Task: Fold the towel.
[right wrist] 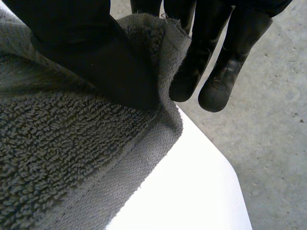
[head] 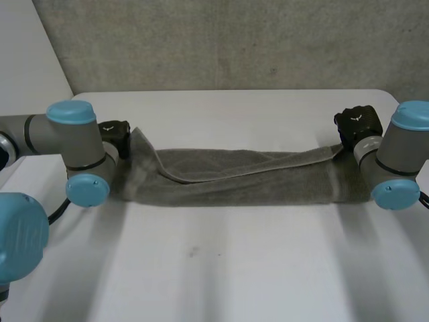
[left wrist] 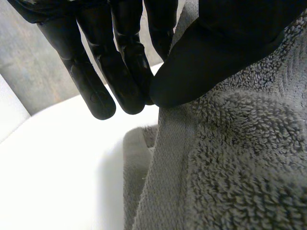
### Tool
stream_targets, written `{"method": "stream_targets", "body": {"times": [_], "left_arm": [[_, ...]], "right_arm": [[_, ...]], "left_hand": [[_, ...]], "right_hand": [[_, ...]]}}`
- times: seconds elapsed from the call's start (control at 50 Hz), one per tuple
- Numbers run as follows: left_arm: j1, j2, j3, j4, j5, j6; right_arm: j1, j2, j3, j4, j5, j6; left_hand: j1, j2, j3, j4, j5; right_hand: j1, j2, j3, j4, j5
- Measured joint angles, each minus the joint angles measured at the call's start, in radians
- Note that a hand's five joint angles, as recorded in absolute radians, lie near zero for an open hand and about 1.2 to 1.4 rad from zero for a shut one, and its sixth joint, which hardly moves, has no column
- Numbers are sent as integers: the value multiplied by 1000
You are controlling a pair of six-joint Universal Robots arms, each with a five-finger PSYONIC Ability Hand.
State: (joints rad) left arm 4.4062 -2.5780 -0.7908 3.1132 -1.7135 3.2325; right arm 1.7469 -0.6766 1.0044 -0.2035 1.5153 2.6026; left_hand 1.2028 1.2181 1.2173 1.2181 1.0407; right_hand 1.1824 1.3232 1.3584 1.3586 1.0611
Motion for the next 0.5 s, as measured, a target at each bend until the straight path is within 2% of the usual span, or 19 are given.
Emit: {"method": "stream_targets", "body": {"times": [0.14, 0.5], "left_arm": [[9, 27, -70, 71, -2, 7], [45, 24, -81, 57, -48, 10]], "right_arm": [[0, 21, -24, 4, 18, 0], [-1, 26, -40, 9, 84, -2]], "left_hand": [[0, 0, 0, 0, 0], [0, 0, 0, 0, 0]], "right_hand": [[0, 0, 0, 0, 0], [4, 0, 0, 0, 0]]}}
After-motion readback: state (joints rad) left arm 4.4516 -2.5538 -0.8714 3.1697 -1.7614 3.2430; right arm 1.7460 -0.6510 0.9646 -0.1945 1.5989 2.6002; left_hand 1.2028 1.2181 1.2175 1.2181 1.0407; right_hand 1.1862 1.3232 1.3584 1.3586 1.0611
